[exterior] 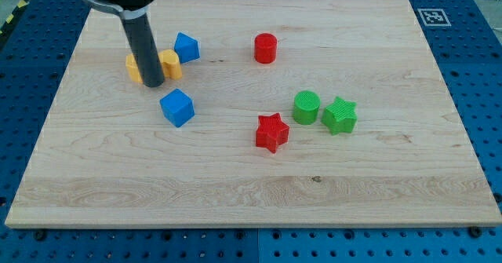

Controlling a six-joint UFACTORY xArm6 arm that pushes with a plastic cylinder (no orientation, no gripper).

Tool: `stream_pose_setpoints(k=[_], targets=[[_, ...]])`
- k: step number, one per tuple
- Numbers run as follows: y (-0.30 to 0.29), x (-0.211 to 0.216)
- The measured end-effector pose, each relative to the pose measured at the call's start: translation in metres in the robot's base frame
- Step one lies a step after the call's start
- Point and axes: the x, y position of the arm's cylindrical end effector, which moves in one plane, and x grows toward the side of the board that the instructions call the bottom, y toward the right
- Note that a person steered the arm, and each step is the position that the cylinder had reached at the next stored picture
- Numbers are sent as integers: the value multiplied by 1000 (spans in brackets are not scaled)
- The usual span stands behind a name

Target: Slide the blue cube towards yellow heart

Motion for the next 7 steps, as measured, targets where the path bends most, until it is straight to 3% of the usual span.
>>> stream_pose_setpoints(k=[2, 5, 7], targets=[[-6, 85], [31, 74], [87, 72]])
